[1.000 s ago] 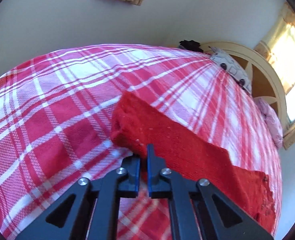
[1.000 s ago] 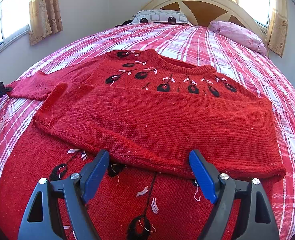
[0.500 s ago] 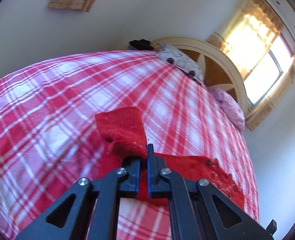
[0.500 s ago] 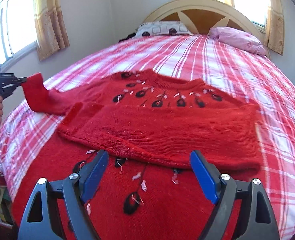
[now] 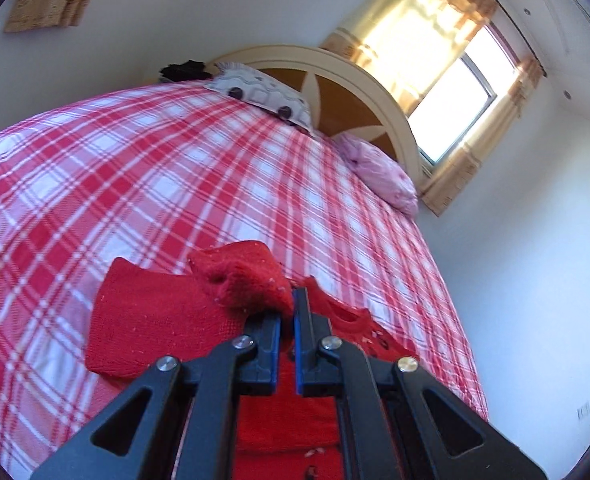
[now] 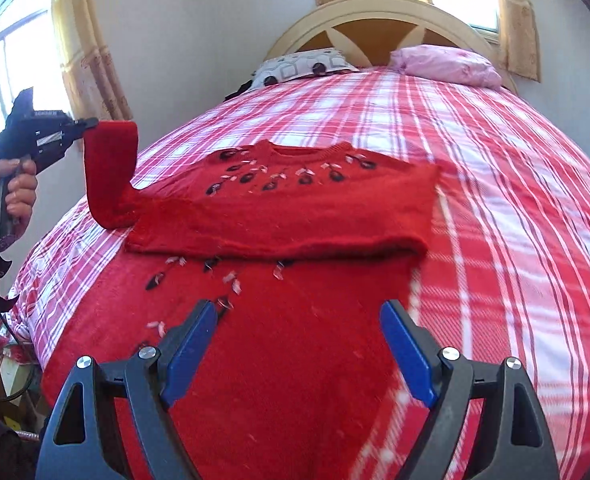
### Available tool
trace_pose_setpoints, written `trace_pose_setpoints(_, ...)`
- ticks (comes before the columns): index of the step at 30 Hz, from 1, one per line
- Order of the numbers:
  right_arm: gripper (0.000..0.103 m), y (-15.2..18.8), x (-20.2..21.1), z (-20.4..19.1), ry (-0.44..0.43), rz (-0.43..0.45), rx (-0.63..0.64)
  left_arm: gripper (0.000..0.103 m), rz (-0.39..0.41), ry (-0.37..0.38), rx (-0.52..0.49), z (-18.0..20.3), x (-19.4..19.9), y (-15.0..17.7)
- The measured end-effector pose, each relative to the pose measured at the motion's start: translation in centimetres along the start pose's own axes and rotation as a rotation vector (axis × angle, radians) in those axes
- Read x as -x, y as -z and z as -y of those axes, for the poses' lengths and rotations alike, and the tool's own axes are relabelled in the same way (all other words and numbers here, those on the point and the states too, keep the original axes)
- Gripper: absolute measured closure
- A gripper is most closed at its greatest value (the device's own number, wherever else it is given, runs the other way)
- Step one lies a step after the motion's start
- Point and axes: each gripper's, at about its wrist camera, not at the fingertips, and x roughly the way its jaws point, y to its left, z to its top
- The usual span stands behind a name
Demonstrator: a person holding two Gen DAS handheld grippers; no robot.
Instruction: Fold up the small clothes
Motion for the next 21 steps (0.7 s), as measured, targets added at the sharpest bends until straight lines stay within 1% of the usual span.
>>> trace_pose_setpoints(4, 0.019, 0.6, 0.2, 0.3, -0.01, -0.003, 0.001, 0.098, -0.028, 0.036, -0.024, 3.4, -1.7, 1.1)
trace_pose_setpoints(11, 0.019, 0.8, 0.5, 1.1, -0.034, 0.034, -0.023, 0.098, -0.071, 0.085, -0.083, 8.6, -4.5, 3.6)
trace_pose_setpoints(15, 0.019, 0.9, 0.4, 1.2, -0.04, 0.038, -0.033, 0.098, -0.096, 0.082, -0.123, 10.3, -5.9, 5.3)
trace_pose_setpoints(21, 0.019, 1.2, 0.1, 1.2, -0.045, 0.03, -0.034, 0.098, -0.134, 0.043, -0.161, 11.4, -8.8, 7.6)
